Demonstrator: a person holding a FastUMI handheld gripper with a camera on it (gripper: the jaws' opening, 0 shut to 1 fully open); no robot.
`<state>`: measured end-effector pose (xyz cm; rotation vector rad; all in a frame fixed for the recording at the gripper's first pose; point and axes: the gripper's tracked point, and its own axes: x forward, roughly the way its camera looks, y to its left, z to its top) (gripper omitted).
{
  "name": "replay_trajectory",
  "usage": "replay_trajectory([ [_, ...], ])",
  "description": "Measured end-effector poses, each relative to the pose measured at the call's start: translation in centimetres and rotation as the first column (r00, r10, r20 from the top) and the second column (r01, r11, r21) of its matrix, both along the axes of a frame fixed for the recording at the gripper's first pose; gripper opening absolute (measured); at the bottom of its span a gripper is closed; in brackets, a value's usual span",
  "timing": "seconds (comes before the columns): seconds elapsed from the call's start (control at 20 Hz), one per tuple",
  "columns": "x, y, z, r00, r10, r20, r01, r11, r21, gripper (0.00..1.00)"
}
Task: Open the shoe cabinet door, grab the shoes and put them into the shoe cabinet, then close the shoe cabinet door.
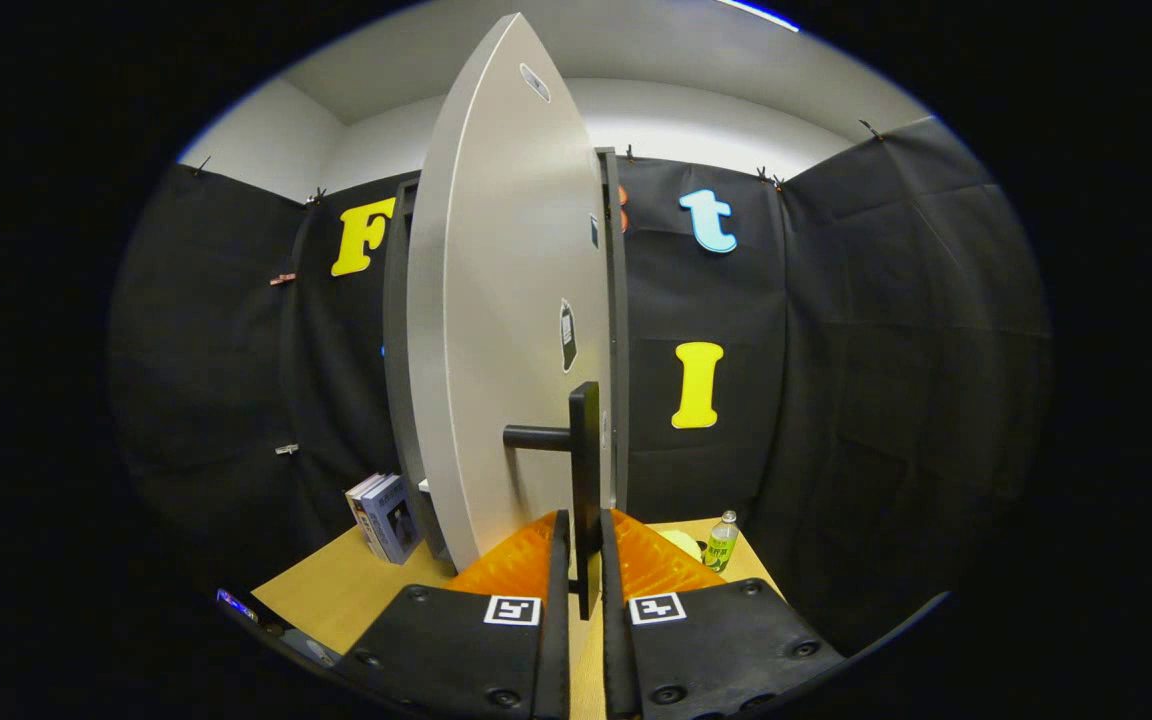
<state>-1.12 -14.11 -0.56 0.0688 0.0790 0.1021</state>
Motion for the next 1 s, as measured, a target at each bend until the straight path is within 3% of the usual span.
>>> replay_trajectory([
  [0.35, -1.4, -5.5, 0.5, 0.998, -0.056, 0.029, 0.055, 0.998, 0.021, 0.14],
  [0.7, -2.5, -4.8, 1.5, 0.995, -0.089, 0.037, 0.088, 0.996, 0.023, 0.14],
  [1.0, -6.6, -2.4, 1.3, 0.999, -0.048, -0.009, 0.049, 0.998, 0.040, 0.14],
])
